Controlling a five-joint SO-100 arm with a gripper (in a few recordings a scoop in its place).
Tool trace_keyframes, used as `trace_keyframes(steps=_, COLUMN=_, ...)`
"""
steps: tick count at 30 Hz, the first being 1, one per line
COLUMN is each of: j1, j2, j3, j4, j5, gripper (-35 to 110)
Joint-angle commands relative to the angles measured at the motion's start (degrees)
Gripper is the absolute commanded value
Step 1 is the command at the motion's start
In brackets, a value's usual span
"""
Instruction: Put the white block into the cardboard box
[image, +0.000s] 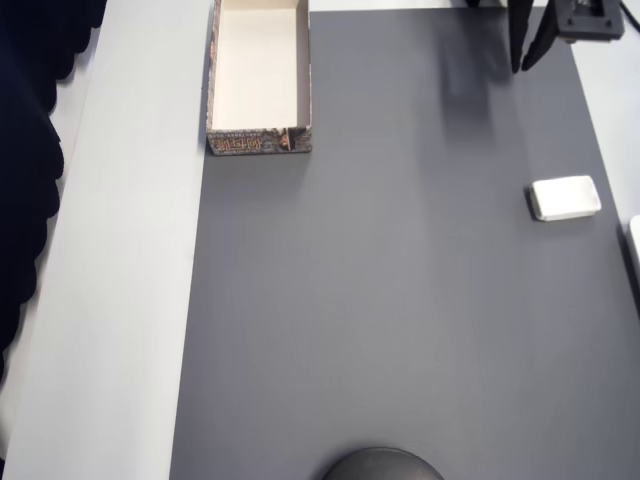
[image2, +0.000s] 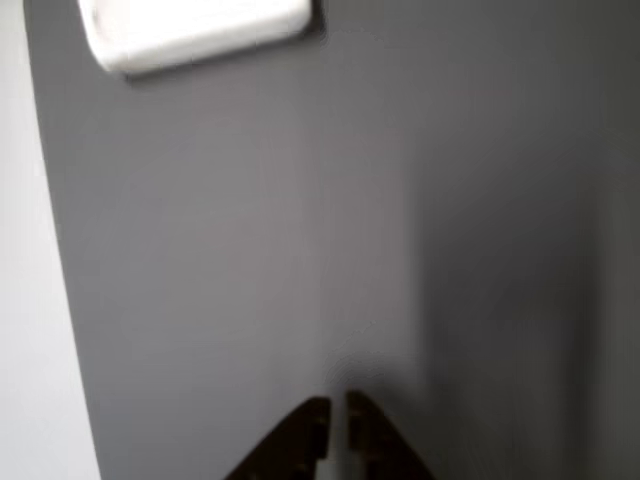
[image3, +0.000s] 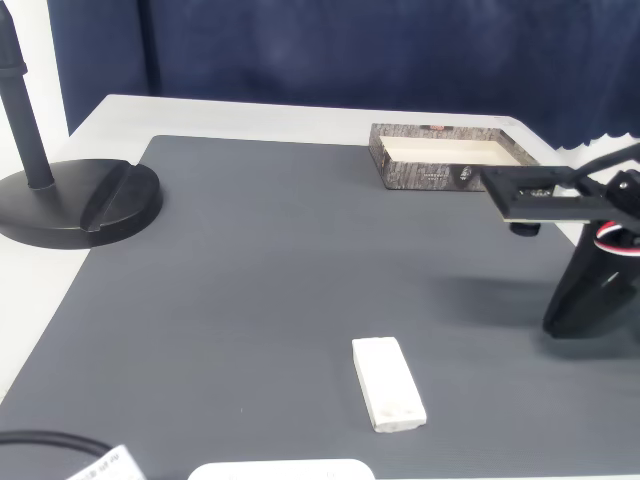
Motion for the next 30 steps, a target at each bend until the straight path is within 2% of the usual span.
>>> trace_keyframes(steps=1, j1=-0.26, j2=-3.96, j3=-6.33, j4=-4.92, j5=0.00, gripper=-2)
trace_keyframes(steps=11, j1=-0.70, j2=-27.33, j3=-23.03, j4=-4.83, j5=0.18, gripper=-2)
trace_keyframes(steps=25, j1=-2.37, j2=-56.34, j3=-55.11, j4=4.66, j5=1.41, gripper=-2)
trace_keyframes(steps=30, j1=-3.69, j2=-64.34, j3=-63.46, j4=4.83, j5=0.97, gripper=-2)
